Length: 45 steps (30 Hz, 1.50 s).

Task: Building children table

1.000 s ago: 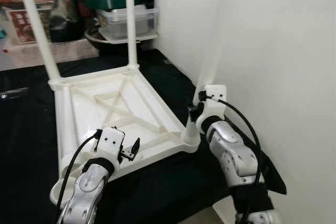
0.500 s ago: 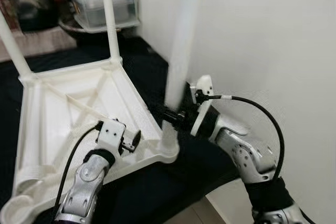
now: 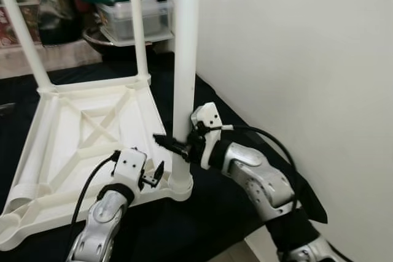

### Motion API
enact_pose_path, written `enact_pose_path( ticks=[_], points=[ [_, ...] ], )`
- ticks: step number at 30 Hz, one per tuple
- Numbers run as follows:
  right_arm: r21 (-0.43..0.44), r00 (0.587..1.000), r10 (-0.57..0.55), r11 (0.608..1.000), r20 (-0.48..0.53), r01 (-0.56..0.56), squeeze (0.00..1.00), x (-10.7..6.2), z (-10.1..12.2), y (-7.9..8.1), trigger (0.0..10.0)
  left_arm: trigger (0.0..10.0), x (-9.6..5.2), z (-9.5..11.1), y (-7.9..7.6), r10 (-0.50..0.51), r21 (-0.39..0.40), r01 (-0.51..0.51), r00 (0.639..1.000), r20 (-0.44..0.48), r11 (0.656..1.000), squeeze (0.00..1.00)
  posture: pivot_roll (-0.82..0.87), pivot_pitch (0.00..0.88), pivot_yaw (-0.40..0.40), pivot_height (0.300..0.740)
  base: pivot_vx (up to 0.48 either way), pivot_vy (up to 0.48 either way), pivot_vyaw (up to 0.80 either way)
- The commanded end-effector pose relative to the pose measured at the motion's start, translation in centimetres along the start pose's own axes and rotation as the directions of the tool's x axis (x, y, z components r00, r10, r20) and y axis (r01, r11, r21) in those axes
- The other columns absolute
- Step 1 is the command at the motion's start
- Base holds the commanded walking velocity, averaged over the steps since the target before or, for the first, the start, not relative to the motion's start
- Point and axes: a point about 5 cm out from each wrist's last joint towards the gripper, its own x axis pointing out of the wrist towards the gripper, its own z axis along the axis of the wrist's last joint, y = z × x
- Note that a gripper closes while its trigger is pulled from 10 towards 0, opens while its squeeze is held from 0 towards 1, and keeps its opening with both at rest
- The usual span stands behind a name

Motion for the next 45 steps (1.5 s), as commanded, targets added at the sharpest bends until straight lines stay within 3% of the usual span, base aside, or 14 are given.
enact_pose_path(
  ticks=[1,4,5,8,9,11,12,14,15,27,28,32,37,45],
  points=[
    [0.069,0.938,-0.308,0.944,-0.160,0.322,0.00,-1.6,-3.1,-3.9,0.0,10.0,0.2,0.0,-0.1,-0.009,0.011,0.009,1.000,0.001,1.000,0.00,0.09,0.000,-0.051,0.740,0.000,0.000,0.00],
    [0.099,0.912,-0.376,0.913,-0.164,0.395,0.00,-2.1,-3.2,-3.7,0.0,10.0,0.3,0.2,-0.3,-0.016,0.009,0.016,1.000,0.005,1.000,0.00,0.09,0.000,-0.042,0.740,0.000,0.000,0.00],
    [0.069,0.934,-0.332,0.937,-0.132,0.343,0.00,-1.9,-2.5,-2.7,10.0,10.0,0.3,0.1,-0.4,-0.019,0.008,0.019,1.000,0.004,1.000,0.00,0.08,0.000,-0.036,0.740,0.000,0.000,0.00],
    [0.027,0.964,-0.258,0.965,-0.068,0.260,0.00,-1.5,-1.3,-1.2,10.0,10.0,0.2,0.1,-0.4,-0.022,0.008,0.022,1.000,0.002,1.000,0.00,0.08,0.000,-0.034,0.740,0.000,0.000,0.00],
    [0.036,0.977,-0.211,0.977,-0.018,0.212,0.45,-1.3,-0.6,-0.7,10.0,10.0,0.2,0.0,-0.4,-0.023,0.009,0.023,1.000,0.001,1.000,0.00,0.08,0.000,-0.036,0.740,0.000,0.000,0.00],
    [0.050,0.984,-0.179,0.983,0.015,0.178,0.45,-1.2,-0.1,-0.5,10.0,10.0,0.3,0.0,-0.4,-0.023,0.009,0.023,1.000,0.001,1.000,0.00,0.08,0.000,-0.036,0.740,0.000,0.000,0.00],
    [0.065,0.990,-0.135,0.989,0.033,0.132,1.00,-1.0,0.3,-0.4,10.0,10.0,0.4,0.1,-0.4,-0.023,0.009,0.023,1.000,0.003,1.000,0.00,0.09,0.000,-0.043,0.740,0.000,0.000,0.00],
    [0.054,0.998,-0.052,0.997,0.028,0.051,1.00,-0.8,0.7,-0.2,10.0,10.0,0.5,0.2,-0.4,-0.020,0.007,0.020,1.000,0.007,1.000,0.00,0.09,0.000,-0.048,0.740,0.000,0.000,0.00],
    [0.053,0.999,0.045,0.998,0.028,-0.047,0.00,-0.8,1.2,0.0,10.0,10.0,0.4,0.3,-0.3,-0.017,0.004,0.017,1.000,0.009,1.000,0.00,0.09,0.000,-0.050,0.740,0.000,0.000,0.00],
    [-0.036,0.783,0.610,0.785,-0.120,-0.618,0.00,-3.5,-0.7,0.5,10.0,10.0,0.4,0.2,-0.1,-0.006,0.003,0.006,1.000,0.007,1.000,0.00,0.11,0.000,-0.064,0.740,0.000,0.000,0.00],
    [-0.023,0.774,0.622,0.778,-0.120,-0.628,0.00,-3.4,-0.9,0.7,3.1,10.0,0.4,0.3,0.0,-0.003,0.004,0.003,1.000,0.009,1.000,0.00,0.12,0.000,-0.069,0.740,0.000,0.000,0.00],
    [0.009,0.785,0.613,0.789,-0.088,-0.614,0.00,-2.9,-1.1,1.1,0.0,10.0,0.1,0.1,0.2,0.007,0.006,-0.007,1.000,0.004,1.000,0.00,0.12,0.000,-0.068,0.740,0.000,0.000,0.00],
    [0.039,0.983,0.124,0.992,-0.135,-0.120,0.00,-0.4,-2.6,-2.4,0.0,10.0,-0.2,-0.2,0.2,0.003,0.009,-0.003,1.000,-0.007,1.000,0.00,0.11,0.000,-0.057,0.740,0.000,0.000,0.00],
    [0.038,0.848,-0.497,0.858,-0.185,0.512,0.00,-2.8,-4.1,-6.3,0.0,10.0,0.1,0.1,-0.1,-0.011,0.012,0.011,1.000,0.001,1.000,0.00,0.10,0.000,-0.046,0.740,0.000,0.000,0.00]
  ],
)
